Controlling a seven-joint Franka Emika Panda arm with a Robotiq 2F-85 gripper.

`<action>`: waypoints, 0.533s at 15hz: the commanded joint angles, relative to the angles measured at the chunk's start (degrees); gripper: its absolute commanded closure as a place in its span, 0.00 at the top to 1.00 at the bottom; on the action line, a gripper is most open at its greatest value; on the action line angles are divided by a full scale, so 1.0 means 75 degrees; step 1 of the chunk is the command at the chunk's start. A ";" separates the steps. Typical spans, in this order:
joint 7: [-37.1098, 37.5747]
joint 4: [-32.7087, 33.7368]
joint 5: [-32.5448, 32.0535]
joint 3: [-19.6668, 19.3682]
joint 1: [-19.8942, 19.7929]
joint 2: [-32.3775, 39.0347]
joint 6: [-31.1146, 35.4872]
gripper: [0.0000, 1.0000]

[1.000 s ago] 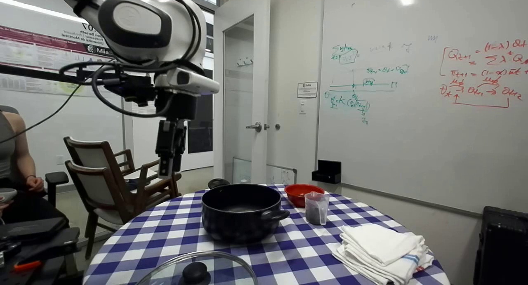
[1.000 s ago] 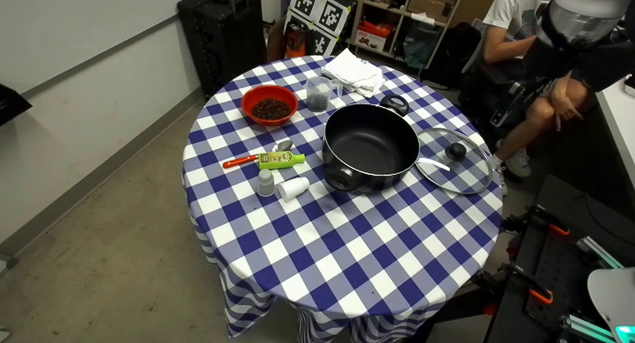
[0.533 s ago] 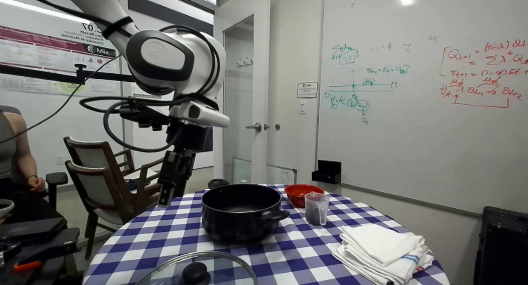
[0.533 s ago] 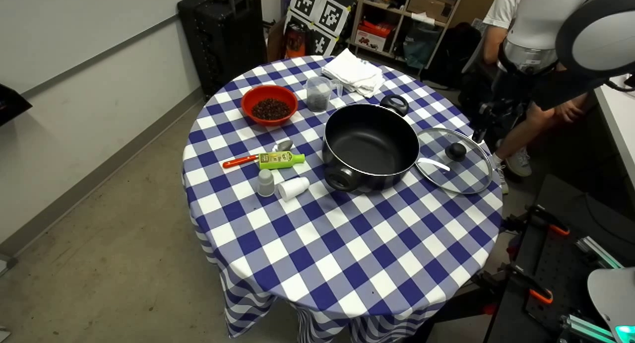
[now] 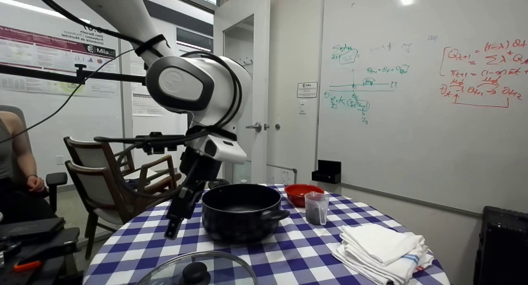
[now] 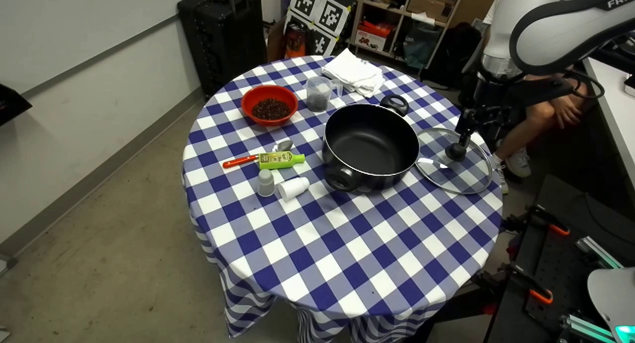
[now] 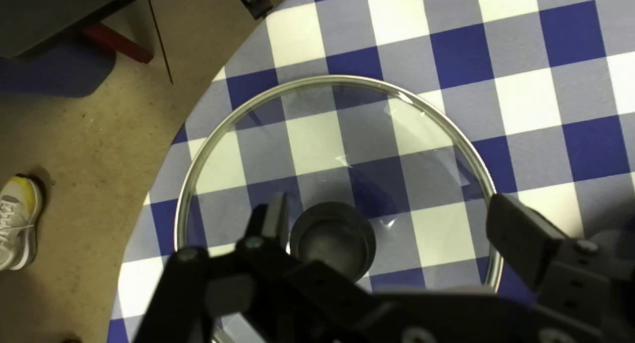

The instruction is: Pick the lid and cover the pot

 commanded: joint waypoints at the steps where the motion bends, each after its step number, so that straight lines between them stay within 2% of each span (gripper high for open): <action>1: -0.0760 0.0549 0.0585 -0.0109 -0.0177 0.0655 -0.0265 1.00; 8: -0.1171 0.1182 0.0892 -0.0061 -0.0299 0.1591 -0.0530 1.00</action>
